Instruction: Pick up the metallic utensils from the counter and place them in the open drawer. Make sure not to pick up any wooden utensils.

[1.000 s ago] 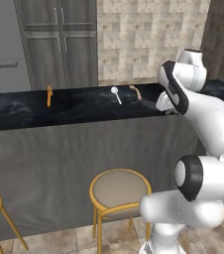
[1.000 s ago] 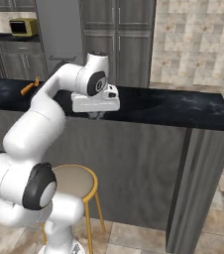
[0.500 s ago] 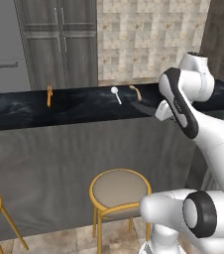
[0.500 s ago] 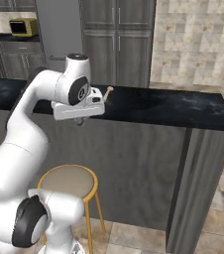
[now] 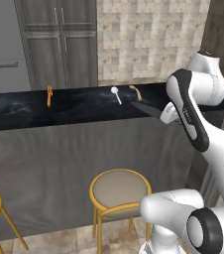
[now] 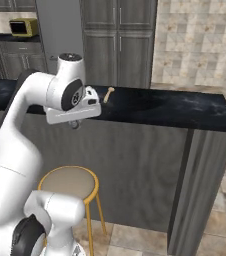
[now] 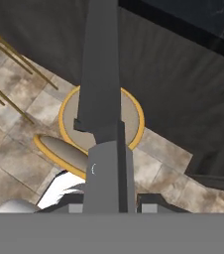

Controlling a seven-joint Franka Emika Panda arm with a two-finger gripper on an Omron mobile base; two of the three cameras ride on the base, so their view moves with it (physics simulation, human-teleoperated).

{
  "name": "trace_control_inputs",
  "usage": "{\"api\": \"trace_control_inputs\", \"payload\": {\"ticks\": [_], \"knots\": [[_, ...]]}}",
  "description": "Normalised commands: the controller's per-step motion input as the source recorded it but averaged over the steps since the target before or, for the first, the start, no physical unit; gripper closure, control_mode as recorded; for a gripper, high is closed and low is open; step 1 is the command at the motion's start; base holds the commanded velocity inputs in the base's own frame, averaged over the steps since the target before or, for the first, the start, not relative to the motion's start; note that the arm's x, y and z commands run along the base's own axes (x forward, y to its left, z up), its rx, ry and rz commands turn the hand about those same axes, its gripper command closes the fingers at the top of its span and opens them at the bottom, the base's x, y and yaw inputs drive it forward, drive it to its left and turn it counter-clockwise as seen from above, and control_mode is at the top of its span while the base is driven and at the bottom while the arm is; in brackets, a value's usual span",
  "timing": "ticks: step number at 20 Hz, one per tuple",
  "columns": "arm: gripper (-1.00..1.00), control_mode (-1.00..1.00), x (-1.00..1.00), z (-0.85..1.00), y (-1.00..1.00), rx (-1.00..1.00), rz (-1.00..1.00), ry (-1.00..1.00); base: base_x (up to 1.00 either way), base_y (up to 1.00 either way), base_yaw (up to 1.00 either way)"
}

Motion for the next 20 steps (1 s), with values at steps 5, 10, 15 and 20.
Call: {"api": "trace_control_inputs", "payload": {"ticks": [5,10,15,20], "knots": [[1.00,-1.00,-0.38,0.00,0.05,0.00,0.00,-0.23,0.00,0.00,0.00],[1.00,-1.00,-0.30,0.02,0.18,0.00,0.01,-0.15,0.00,0.00,0.00],[1.00,-1.00,-0.06,0.00,0.28,0.00,0.01,-0.04,0.00,0.00,0.00],[1.00,-1.00,0.00,0.00,0.12,0.00,0.00,0.00,0.00,0.00,0.00]]}}
